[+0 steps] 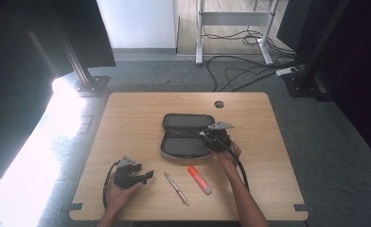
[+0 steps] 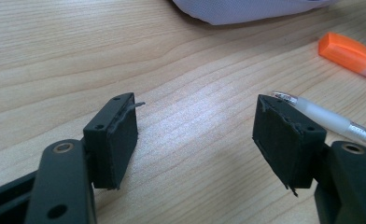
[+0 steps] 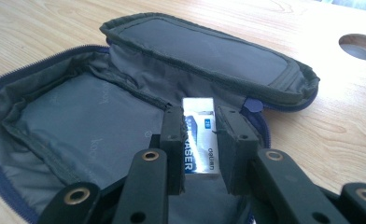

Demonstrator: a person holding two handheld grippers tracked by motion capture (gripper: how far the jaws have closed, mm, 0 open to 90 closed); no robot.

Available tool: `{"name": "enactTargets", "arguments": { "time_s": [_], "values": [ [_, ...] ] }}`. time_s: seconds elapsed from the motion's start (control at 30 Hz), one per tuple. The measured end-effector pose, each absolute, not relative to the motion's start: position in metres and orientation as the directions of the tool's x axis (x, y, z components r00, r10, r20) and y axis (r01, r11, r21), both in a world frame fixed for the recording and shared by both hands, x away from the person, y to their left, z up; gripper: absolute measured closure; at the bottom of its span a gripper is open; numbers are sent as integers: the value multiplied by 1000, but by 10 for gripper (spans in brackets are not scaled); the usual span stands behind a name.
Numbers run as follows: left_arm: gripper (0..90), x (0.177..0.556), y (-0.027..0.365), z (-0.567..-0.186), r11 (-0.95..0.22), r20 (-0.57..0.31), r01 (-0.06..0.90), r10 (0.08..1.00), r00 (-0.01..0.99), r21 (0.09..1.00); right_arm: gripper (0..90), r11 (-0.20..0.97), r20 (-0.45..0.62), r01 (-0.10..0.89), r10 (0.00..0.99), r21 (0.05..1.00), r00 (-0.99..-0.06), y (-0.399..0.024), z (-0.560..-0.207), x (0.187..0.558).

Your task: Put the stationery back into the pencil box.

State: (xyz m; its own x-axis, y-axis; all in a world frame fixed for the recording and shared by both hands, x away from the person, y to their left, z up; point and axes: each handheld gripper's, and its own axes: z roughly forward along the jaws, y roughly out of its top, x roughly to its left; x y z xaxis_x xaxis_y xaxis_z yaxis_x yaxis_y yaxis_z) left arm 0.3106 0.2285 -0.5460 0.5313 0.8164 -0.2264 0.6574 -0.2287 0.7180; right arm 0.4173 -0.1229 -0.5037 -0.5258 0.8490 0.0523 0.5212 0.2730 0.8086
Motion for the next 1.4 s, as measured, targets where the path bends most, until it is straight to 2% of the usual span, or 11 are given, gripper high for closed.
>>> {"name": "enactTargets", "arguments": {
  "time_s": [0.33,0.5,0.87,1.4],
  "values": [
    [311,311,228,-546,-230,-224,657,817,532,718,709,286,49,539,851,792,-523,-122,-510,420],
    [311,310,228,-546,-233,-223,657,816,534,717,564,298,53,559,849,774,-526,-123,-513,421],
    [310,310,228,-546,-233,-223,658,817,532,716,471,222,104,533,851,816,-514,-139,-505,409],
    [310,310,228,-546,-231,-225,657,816,533,718,456,201,110,485,835,851,-539,-141,-498,385]
  ]
}}
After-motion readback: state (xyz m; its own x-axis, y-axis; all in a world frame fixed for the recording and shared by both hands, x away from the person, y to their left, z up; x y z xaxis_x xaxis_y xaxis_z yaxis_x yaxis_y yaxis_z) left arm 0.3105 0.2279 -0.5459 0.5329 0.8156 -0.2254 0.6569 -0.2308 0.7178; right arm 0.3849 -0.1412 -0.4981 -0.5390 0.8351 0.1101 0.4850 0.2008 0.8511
